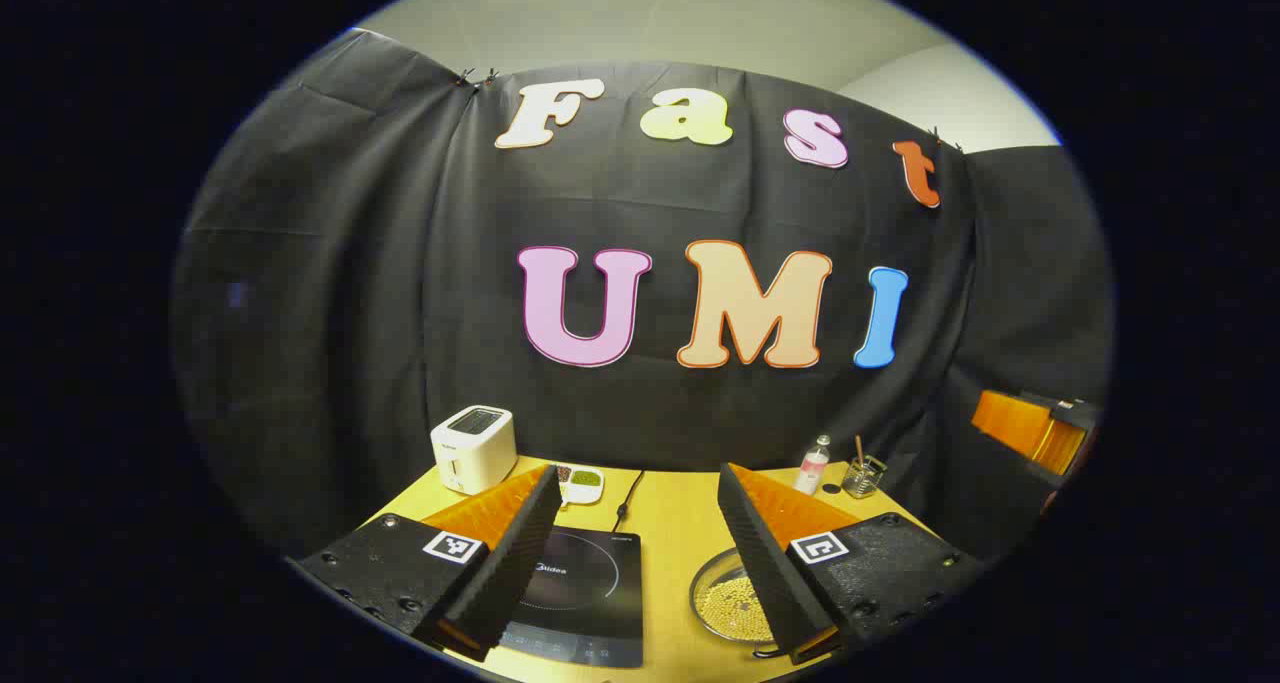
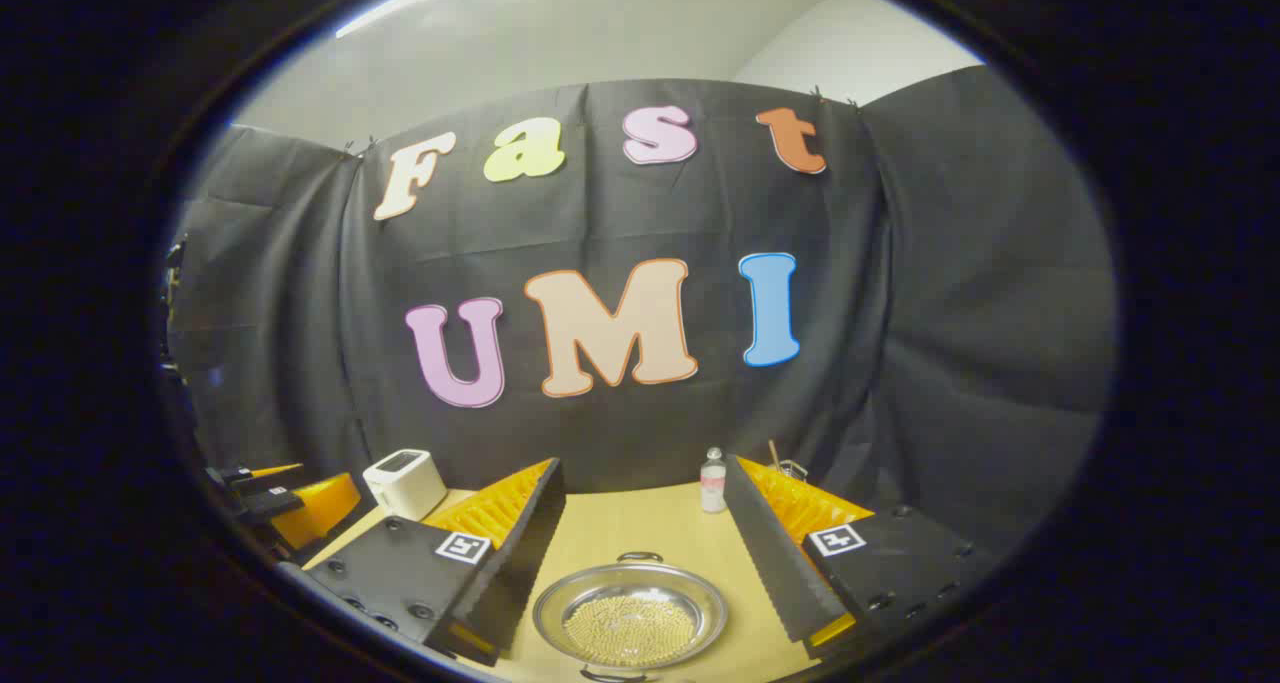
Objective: First push the handle of the pot to place it horizontally, then grasp the pot with both hands and set it on the induction cooktop.
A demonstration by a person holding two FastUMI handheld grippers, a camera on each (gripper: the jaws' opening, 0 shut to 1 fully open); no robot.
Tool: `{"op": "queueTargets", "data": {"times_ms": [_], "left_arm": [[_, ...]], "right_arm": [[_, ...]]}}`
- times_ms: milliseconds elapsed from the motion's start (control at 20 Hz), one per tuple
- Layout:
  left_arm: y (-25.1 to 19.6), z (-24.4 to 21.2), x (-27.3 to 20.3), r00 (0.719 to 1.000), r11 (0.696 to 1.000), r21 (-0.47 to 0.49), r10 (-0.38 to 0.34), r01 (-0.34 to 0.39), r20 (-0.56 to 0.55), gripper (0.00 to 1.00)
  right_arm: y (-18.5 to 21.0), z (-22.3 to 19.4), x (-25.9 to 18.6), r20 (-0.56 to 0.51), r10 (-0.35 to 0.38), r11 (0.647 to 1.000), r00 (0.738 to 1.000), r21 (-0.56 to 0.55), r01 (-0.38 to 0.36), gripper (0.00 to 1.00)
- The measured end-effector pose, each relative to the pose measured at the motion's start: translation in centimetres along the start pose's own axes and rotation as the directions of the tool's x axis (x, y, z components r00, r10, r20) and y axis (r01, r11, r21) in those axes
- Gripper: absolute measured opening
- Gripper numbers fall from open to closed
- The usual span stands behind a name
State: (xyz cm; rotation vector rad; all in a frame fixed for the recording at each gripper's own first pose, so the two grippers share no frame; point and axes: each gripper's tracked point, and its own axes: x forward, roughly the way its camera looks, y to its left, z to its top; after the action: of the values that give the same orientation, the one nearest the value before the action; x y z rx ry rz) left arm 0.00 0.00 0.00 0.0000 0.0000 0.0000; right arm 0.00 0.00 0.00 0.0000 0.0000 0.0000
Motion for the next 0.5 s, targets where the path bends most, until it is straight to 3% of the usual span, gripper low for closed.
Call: {"op": "queueTargets", "data": {"times_ms": [100, 250, 350, 500], "left_arm": [[0.40, 0.31, 0.08, 1.000, 1.000, 0.019, 0.023, -0.023, 0.006, 0.96], [0.48, 0.51, -0.07, 1.000, 0.998, 0.051, 0.027, -0.028, 0.011, 0.93], [0.30, 0.44, -0.12, 1.000, 0.999, 0.044, 0.026, -0.027, 0.013, 0.96], [0.08, 0.16, -0.15, 1.000, 0.999, 0.022, 0.029, -0.030, 0.008, 0.93]], "right_arm": [[-0.27, -0.06, 0.37, -0.006, 0.006, 1.000, 1.000, -0.003, -0.006, 0.92], [-0.68, -0.02, 0.55, -0.007, 0.006, 1.000, 1.000, 0.000, -0.006, 0.92], [-0.68, 0.24, 0.52, 0.000, 0.009, 1.000, 1.000, 0.008, -0.009, 0.92], [-0.78, 0.03, 0.33, -0.005, 0.010, 1.000, 1.000, 0.003, -0.010, 0.92]]}}
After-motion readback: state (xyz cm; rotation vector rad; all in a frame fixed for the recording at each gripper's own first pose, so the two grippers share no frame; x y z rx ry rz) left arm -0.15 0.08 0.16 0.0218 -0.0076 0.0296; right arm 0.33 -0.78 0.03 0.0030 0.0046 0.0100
